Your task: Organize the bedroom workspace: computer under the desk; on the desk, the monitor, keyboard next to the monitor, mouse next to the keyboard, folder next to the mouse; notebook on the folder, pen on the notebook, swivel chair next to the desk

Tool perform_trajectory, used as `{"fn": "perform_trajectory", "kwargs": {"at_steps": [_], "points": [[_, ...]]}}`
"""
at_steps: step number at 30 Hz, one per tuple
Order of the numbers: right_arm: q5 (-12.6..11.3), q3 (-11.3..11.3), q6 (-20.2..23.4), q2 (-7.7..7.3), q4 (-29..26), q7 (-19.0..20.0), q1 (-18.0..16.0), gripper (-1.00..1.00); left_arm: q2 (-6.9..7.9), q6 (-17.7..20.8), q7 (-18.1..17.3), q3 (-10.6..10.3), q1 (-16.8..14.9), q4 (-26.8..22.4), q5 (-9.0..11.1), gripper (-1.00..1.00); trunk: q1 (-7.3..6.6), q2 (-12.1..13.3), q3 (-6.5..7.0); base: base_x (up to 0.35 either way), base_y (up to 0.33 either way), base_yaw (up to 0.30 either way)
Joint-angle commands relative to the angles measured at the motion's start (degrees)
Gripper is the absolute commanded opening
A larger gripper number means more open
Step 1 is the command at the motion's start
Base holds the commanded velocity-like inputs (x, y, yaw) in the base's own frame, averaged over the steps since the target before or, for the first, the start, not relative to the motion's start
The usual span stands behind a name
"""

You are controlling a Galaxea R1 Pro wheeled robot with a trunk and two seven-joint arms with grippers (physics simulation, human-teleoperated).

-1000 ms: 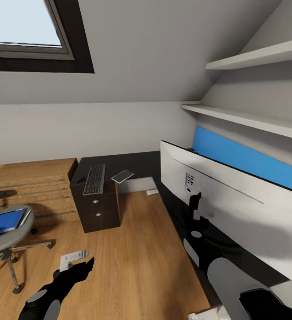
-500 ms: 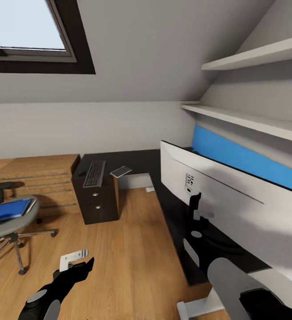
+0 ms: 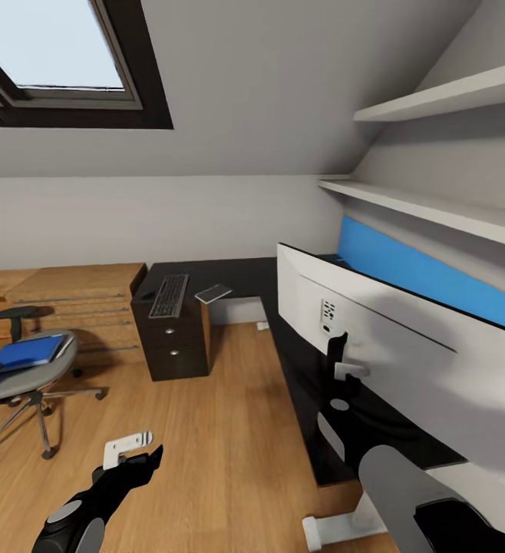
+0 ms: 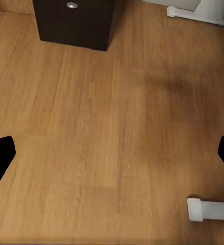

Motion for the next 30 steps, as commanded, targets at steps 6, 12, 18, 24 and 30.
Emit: {"fn": "perform_trajectory", "kwargs": {"at_steps": [6,12,18,24,30], "points": [[-0.18,0.64,-0.45,0.04,-0.03,-0.37,-0.09,-1.00,0.03,0.21,0.45,-0.04,-0.01,-0.10,0.61,1.00,0.00,-0.07,-0.06,-0.193,-0.210,0.089],[-0.18,0.64,-0.45,0.06,-0.03,-0.36,-0.07,-1.00,0.03,0.21,0.45,-0.07,-0.01,-0.10,0.61,1.00,0.00,-0.07,-0.06,-0.230,-0.242,0.089],[-0.18,0.64,-0.45,0.11,-0.01,-0.36,-0.07,-1.00,0.03,0.21,0.45,-0.20,-0.01,-0.10,0.61,1.00,0.00,-0.07,-0.06,-0.227,-0.216,0.090],[-0.18,0.64,-0.45,0.14,-0.01,-0.36,-0.08,-1.00,0.03,0.24,0.45,-0.22,-0.01,-0.10,0.61,1.00,0.00,-0.07,-0.06,-0.097,-0.115,0.081],[-0.18,0.64,-0.48,0.15,-0.01,-0.36,-0.07,-1.00,0.03,0.29,0.45,-0.26,-0.01,-0.10,0.59,1.00,0.00,-0.07,-0.06,-0.004,-0.005,0.012]]}}
